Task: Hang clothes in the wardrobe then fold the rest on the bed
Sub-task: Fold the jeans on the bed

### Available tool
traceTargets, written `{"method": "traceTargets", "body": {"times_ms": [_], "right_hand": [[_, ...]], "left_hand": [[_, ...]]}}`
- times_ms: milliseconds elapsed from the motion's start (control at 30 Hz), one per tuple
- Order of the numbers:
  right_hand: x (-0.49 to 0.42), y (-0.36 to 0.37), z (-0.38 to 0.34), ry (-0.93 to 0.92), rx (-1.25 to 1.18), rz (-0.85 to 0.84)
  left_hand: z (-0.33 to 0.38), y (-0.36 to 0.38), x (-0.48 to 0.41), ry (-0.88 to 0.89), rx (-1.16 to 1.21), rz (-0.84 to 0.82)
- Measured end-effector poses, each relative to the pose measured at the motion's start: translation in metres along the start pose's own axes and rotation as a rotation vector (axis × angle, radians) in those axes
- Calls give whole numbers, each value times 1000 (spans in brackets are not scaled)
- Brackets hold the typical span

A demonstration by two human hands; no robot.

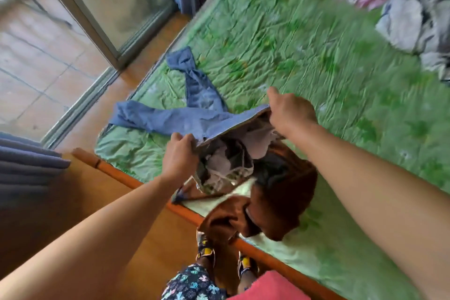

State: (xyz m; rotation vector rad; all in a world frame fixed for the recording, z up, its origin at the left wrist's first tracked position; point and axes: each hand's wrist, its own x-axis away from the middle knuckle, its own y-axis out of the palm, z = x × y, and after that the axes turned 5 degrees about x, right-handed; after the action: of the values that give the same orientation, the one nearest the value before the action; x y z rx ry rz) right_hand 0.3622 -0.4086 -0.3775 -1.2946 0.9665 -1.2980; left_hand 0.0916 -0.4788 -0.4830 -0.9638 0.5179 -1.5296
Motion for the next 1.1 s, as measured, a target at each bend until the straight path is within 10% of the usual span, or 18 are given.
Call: {"method": "traceTargets", "body": {"times_ms": [567, 800, 1100], "right_hand": [[93, -262, 115, 264, -195, 293], [158, -315, 163, 296, 69, 365], [221, -333, 204, 635, -1018, 537]], "left_hand": [[223, -298, -41, 630, 69, 277], [284, -353, -30, 866, -78, 316], [351, -323, -15, 982, -449, 248]]}}
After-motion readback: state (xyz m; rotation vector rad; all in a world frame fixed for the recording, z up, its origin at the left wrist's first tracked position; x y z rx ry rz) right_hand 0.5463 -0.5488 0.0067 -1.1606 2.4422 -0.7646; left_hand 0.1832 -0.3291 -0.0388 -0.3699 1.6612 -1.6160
